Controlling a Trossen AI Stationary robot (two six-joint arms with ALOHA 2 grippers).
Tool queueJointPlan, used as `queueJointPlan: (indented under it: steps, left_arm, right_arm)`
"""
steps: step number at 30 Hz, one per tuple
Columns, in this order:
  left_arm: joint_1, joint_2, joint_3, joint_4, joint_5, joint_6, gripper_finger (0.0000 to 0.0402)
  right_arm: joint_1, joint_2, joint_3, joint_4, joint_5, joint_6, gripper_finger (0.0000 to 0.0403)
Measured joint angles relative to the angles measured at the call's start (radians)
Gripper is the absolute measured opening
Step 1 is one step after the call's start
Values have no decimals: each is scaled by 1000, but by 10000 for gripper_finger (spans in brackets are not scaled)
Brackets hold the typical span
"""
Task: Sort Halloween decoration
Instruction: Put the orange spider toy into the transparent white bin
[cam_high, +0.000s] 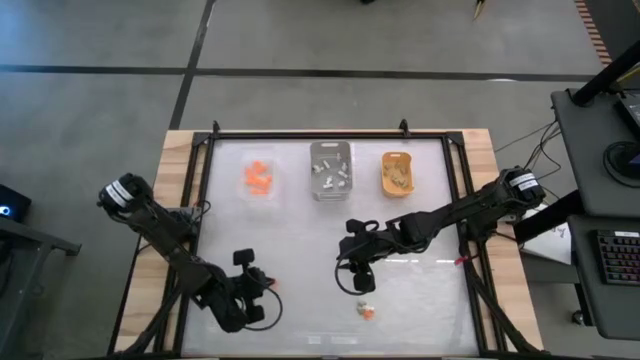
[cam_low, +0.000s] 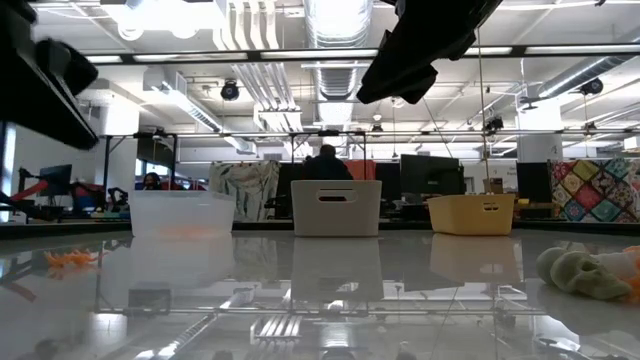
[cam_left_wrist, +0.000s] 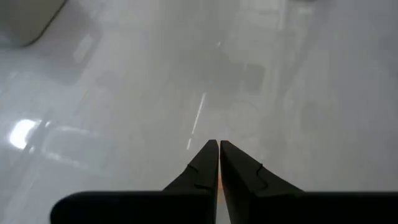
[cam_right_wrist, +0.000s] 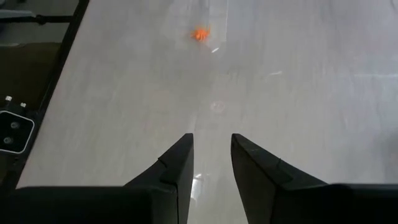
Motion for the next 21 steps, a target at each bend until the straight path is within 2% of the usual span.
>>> queueJointPlan:
  steps: [4,9,15,21]
  left_arm:
    - [-30,-6,0,59,-8,109,0]
    - [-35,49,0,103,-48,106,17]
    - [-36,127,0,113,-53,29,86]
    - [-35,154,-6,115,-65,-5,154]
  right_arm:
    - [0,0,-8,29,0,-12,102]
    - [0,0,-23,60,0,-19,98]
    - [0,0,-28,60,-1,-22,96]
    - [0,0,-28,60,-1,-23,100]
